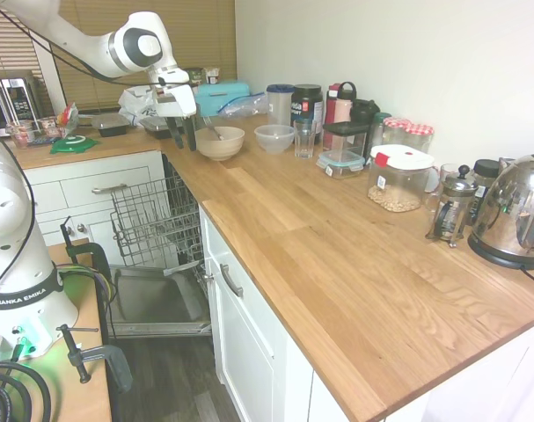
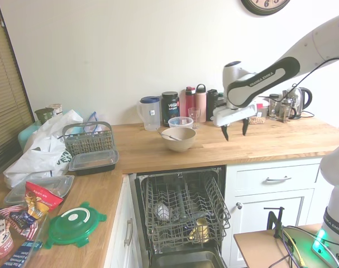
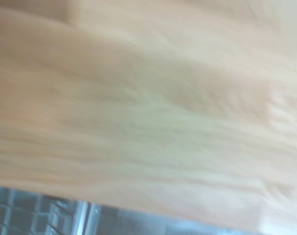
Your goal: Put the fork in the dishwasher
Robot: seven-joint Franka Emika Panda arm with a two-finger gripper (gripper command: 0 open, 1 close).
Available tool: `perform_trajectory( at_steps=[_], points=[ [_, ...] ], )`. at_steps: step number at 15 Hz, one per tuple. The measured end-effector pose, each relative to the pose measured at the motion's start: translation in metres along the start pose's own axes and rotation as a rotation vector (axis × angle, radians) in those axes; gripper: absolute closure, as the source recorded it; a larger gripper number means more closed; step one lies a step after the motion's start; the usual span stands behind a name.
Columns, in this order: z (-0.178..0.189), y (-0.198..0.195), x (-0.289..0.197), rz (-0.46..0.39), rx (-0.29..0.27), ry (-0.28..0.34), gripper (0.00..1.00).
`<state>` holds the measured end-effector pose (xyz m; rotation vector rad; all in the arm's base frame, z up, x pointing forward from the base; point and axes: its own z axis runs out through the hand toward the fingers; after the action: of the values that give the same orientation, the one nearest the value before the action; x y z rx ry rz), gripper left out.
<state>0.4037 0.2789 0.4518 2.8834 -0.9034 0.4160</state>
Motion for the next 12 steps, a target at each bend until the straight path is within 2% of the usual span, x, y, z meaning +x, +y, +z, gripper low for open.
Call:
perform_trajectory(
  at_steps=[7, 9, 12],
  points=[
    [-0.029, -0.121, -0.013, -0.142, 0.060, 0.099, 0.00],
    [-0.013, -0.157, -0.017, -0.179, 0.068, 0.095, 0.00],
    [0.034, -0.203, 0.004, -0.201, 0.078, 0.069, 0.00]
  ],
)
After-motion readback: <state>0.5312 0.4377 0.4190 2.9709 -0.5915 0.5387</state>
